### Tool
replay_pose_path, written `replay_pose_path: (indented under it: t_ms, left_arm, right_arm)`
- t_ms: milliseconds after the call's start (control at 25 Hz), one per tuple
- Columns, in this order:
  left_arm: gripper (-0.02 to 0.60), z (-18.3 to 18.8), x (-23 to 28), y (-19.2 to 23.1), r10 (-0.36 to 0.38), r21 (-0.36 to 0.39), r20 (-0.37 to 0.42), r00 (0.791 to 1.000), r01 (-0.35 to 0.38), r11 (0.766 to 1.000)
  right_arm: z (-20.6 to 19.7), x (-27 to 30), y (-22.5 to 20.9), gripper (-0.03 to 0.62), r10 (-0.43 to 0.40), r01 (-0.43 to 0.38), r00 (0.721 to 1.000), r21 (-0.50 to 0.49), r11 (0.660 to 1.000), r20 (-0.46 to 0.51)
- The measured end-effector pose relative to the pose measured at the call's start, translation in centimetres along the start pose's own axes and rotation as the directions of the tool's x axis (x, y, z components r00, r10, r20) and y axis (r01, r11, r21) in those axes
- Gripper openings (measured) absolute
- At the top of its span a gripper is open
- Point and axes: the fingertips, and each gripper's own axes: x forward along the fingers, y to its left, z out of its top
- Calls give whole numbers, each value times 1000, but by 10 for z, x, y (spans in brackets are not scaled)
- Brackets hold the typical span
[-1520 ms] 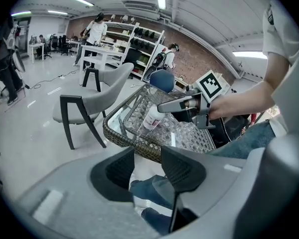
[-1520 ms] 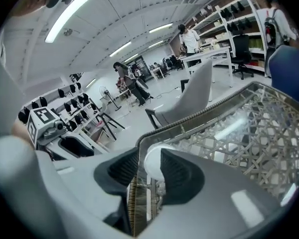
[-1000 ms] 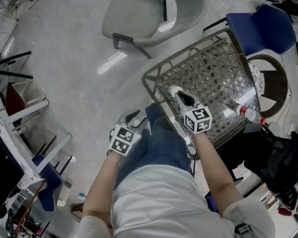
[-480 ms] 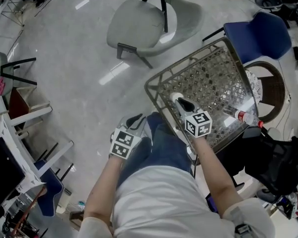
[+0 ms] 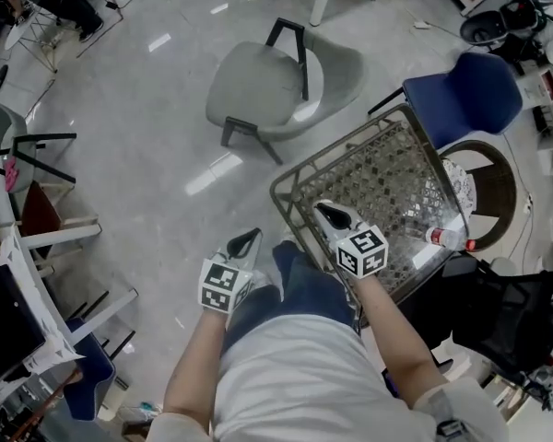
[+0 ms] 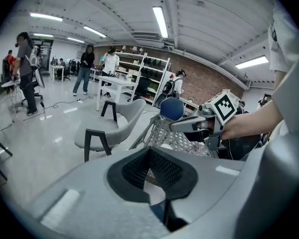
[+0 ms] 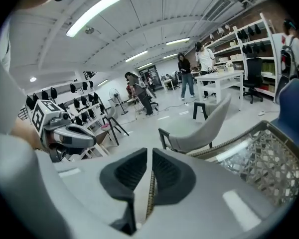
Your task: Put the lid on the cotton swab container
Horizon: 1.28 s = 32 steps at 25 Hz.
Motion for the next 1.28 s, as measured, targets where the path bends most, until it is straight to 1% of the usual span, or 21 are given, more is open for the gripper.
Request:
replay_pose_path:
  t_ms: [80,280,520,640,840,1040,1280]
  left_arm:
    - [8,11,-9,3,12,-7,23,1000,-12,1000]
    - [8,37,-37,7,30,-15,72,997,-29,999]
    - [8,77,-77,11,61,-37,182,981,-55,998]
    - [8,98,-98,14,70,-32,238,969,-64,997]
    - [8,129,-133,11,78,-23,330,941,-75,997]
    - [8,156,-160,4,61,25,394,917,-78,997]
    - [8,184,-188,-10,38,73,458,888,-80,994]
  right_arm:
    - [14,-3,11,21,17,-17,1000,-15,1000,12]
    - [52,-16,41,8,61,-57,996,-55,997,65]
    - [103,-40,77,5,109,-93,985,-122,988,133]
    - [127,-51,94,5,132,-106,977,-155,982,168]
    - [162,-75,122,5,164,-116,962,-216,969,219]
    - [190,-96,147,5,185,-112,944,-260,959,275]
    - [209,-118,171,5,206,-107,924,-299,948,323]
